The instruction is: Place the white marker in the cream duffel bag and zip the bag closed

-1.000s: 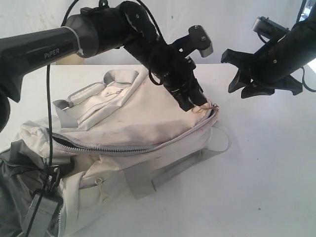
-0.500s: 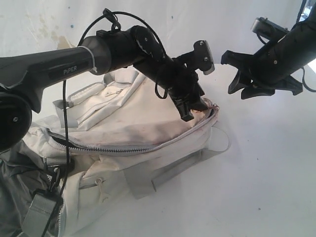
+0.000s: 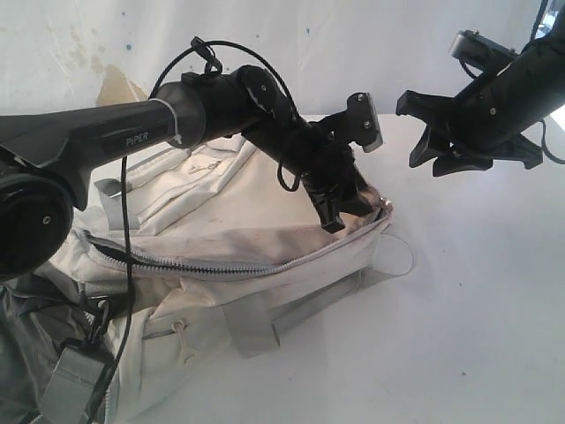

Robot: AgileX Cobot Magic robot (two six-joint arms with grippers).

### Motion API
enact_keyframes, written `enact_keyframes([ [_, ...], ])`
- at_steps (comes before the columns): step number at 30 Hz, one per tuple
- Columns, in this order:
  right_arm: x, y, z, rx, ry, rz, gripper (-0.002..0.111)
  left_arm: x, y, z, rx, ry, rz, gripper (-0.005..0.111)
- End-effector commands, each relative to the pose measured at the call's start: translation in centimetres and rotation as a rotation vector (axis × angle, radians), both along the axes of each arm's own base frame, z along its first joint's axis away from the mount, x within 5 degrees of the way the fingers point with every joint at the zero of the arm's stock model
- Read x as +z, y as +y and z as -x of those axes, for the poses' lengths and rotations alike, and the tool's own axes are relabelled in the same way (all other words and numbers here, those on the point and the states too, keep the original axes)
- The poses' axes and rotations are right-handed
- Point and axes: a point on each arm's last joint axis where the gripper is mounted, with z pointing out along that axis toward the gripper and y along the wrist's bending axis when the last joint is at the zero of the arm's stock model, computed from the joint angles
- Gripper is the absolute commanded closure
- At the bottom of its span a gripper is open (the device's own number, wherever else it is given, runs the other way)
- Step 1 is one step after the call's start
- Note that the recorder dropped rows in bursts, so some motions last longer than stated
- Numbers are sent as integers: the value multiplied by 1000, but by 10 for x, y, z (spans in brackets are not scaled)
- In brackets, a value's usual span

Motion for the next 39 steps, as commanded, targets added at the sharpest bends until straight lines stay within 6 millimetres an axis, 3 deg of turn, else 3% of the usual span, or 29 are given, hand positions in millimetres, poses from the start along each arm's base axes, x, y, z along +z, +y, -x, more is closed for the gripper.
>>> enact_keyframes([
  [1, 1, -2, 0, 8, -16, 15, 76, 2, -5, 7, -24, 66, 39, 61],
  [5, 1, -2, 0, 9, -14, 15, 76, 0, -5, 11, -86, 70, 24, 61],
  [14, 1, -2, 0, 9, -14, 15, 76, 0, -6, 4, -30, 11, 47, 64],
  [17, 1, -2, 0, 9, -14, 15, 76, -10, -6, 4, -33, 29, 35, 73],
  [24, 1, -2, 1, 12, -8, 14, 76, -17, -7, 6, -25, 89, 32, 107],
  [31, 2, -1, 0, -2, -12, -11, 76, -8, -2, 9, 64, 238, -31, 107],
  [39, 3, 0, -3, -21, -38, -28, 76, 15, 7, 6, 105, 201, -139, 107],
])
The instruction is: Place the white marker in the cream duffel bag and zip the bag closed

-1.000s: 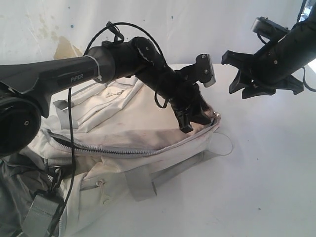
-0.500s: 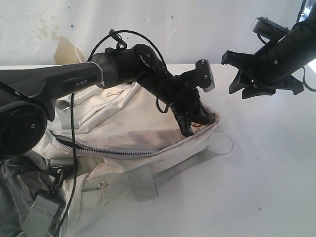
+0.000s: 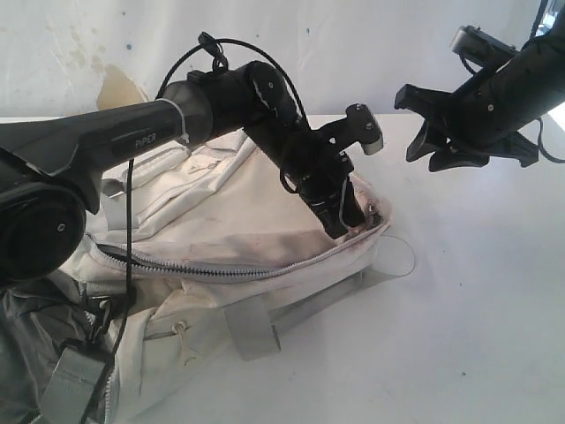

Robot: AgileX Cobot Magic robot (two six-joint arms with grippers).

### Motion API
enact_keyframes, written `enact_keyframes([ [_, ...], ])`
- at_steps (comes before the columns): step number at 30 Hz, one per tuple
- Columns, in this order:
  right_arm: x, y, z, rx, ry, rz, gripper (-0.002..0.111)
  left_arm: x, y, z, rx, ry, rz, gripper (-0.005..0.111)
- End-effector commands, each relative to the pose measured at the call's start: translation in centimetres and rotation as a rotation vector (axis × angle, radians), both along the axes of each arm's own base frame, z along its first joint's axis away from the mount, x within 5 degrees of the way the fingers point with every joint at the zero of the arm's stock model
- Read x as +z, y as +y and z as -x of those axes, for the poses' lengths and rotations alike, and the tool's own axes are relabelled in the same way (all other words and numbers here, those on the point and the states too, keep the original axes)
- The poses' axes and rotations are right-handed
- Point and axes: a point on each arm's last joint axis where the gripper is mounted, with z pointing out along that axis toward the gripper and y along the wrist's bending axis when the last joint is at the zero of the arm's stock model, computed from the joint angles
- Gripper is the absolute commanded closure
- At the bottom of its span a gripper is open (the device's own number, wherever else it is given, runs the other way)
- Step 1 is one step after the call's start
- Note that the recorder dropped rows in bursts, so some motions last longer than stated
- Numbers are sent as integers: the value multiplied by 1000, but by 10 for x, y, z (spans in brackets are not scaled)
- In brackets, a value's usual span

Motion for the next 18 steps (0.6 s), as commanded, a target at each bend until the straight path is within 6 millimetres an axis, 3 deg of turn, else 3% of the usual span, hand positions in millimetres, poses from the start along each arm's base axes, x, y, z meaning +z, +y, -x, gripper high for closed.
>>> enact_keyframes([
  [1, 2, -1, 0, -2, -19, -2, 76, 24, 4, 1, 31, -23, -24, 107],
  [4, 2, -1, -1, -12, -28, -13, 76, 43, 4, 1, 47, -47, 5, 107],
  [10, 1, 6, -4, -16, -19, -112, 76, 57, 5, 7, 60, -6, 13, 107],
  [18, -39, 9, -16, 53, 57, -75, 76, 56, 7, 16, 30, 104, -7, 107],
])
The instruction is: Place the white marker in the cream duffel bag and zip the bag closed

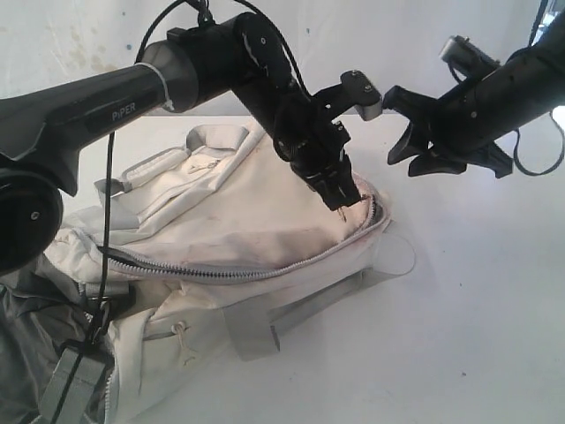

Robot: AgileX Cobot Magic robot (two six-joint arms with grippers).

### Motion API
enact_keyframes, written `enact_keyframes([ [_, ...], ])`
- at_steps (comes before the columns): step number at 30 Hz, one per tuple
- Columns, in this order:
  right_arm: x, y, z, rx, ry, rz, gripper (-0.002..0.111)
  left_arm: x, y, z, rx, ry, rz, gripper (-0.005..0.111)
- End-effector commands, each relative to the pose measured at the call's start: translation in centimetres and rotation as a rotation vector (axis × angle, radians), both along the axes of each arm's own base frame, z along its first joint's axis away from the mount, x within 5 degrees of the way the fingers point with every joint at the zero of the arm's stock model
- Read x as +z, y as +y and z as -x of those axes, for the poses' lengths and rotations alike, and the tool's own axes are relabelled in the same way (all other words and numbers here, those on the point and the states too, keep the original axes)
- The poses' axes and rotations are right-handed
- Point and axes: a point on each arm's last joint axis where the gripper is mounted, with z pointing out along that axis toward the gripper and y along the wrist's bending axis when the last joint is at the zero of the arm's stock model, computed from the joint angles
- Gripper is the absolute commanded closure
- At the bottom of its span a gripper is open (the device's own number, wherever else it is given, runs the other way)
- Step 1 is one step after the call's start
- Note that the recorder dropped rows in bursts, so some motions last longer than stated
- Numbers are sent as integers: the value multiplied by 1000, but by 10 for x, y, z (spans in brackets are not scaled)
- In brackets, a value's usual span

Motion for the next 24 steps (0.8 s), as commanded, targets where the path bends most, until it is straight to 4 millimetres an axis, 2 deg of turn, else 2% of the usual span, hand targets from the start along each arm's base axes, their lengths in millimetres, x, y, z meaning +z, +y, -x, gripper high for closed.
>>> enact_keyframes([
  [1, -23, 0, -6, 66, 16, 31, 76, 9, -1, 7, -2, 60, 17, 107],
  [6, -35, 3, -14, 172, -65, 56, 76, 11, -3, 9, -2, 91, 49, 107],
  [13, -29, 10, -19, 232, -181, -11, 76, 12, -4, 11, -7, 114, 64, 107],
  [24, -29, 17, -18, 245, -195, 4, 76, 15, -8, 14, -8, 145, 106, 107],
])
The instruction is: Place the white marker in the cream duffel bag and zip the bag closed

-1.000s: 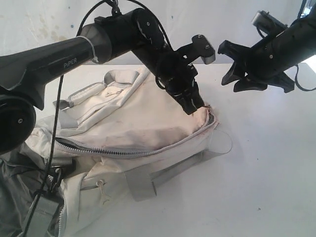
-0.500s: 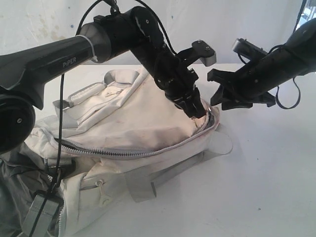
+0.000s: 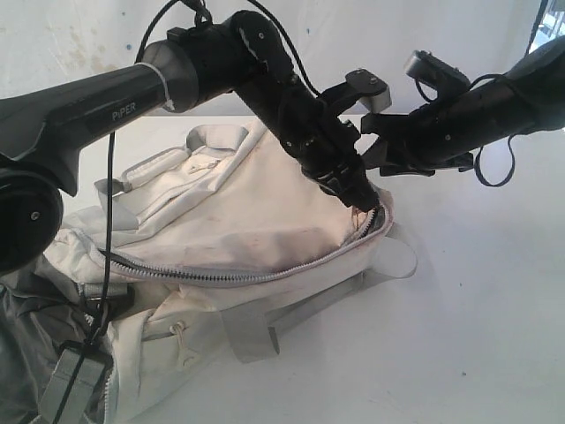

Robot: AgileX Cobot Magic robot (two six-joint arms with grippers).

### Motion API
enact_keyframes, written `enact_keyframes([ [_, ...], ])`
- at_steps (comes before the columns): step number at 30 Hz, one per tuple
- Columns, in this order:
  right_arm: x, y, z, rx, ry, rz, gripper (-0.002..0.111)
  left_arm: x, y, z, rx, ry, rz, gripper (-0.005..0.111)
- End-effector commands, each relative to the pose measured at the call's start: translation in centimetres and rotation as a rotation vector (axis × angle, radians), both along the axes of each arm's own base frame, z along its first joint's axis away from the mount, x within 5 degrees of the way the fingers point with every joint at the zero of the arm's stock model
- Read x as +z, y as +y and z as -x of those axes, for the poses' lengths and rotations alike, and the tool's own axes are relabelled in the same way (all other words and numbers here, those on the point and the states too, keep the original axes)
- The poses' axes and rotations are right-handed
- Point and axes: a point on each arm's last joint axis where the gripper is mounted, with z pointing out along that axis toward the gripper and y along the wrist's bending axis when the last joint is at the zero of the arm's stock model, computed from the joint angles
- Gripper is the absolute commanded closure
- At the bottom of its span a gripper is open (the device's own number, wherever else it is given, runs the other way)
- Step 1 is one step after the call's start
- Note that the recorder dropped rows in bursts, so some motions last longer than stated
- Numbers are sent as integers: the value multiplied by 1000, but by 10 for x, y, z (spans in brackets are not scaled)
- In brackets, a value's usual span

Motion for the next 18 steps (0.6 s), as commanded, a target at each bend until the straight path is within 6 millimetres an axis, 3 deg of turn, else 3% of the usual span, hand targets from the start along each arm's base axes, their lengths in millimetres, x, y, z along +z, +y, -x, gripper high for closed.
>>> enact_keyframes([
  [1, -1, 4, 4, 52, 17, 4, 76, 9, -2, 5, -12, 16, 23, 107],
  [10, 0, 1, 8, 158, 69, 50, 76, 6, 3, 2, 6, -6, -29, 107],
  [15, 13, -2, -3, 159, 80, 106, 77, 9, -1, 4, 7, 20, 7, 107],
  [18, 8, -1, -8, 156, 92, 102, 77, 10, -1, 5, 7, 28, 18, 107],
])
